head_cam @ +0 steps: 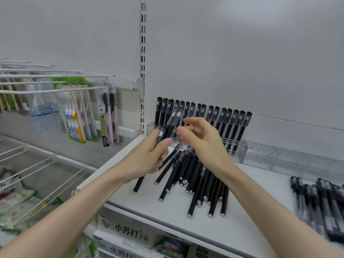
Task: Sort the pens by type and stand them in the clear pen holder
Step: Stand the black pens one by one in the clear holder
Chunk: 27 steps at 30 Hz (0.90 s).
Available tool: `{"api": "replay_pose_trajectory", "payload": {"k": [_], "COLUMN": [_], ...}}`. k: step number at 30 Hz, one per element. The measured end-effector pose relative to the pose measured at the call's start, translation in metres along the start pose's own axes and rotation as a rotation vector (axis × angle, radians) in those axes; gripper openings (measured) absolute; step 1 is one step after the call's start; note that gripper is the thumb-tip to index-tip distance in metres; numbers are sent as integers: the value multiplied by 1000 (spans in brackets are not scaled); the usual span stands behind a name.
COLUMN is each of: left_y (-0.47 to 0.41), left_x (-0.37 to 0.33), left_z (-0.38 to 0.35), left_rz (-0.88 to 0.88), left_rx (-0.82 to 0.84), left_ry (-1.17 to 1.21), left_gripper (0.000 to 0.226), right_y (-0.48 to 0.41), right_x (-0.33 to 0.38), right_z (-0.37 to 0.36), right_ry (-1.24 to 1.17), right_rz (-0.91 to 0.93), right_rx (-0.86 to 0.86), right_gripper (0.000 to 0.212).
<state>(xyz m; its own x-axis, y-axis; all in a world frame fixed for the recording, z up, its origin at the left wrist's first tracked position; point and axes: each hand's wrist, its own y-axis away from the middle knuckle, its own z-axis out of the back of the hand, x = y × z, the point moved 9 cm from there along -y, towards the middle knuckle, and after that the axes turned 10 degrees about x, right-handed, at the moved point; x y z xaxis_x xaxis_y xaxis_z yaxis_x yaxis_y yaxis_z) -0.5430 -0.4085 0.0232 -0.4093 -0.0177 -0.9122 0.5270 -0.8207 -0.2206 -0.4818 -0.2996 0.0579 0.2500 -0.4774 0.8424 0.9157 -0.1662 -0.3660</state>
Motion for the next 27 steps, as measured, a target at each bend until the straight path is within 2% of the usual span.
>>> {"api": "replay_pose_trajectory", "payload": {"k": [4,8,12,15,19,24,27], "left_y": [-15,-34,-53,-66,-84,-85,-76], "left_x": [-9,3,19,26,29,30,35], "left_z": [4,19,58,80,84,77,72], "left_rz": [-130,-118,-93,-132,-197,-299,-343], "left_rx": [-9,34,-124,-198,-181,-132,-111], "left_ry": [-55,-23,-137,-154,68,218,199], "left_gripper": [18,23,26,30,29,20,17], "right_y": [-17,-36,-57,-67,-79,-91,-95], "right_x": [14,11,11,18,26,20,14], "right_z": [10,11,23,30,28,21,17], "right_ry": [-67,-136,-142,19,291,370,385], "right_rz": [31,11,63,113,163,166,145], "right_rx": [-146,-171,-293,-396,-480,-511,-486], "right_gripper": [21,22,24,30,32,36,36]}}
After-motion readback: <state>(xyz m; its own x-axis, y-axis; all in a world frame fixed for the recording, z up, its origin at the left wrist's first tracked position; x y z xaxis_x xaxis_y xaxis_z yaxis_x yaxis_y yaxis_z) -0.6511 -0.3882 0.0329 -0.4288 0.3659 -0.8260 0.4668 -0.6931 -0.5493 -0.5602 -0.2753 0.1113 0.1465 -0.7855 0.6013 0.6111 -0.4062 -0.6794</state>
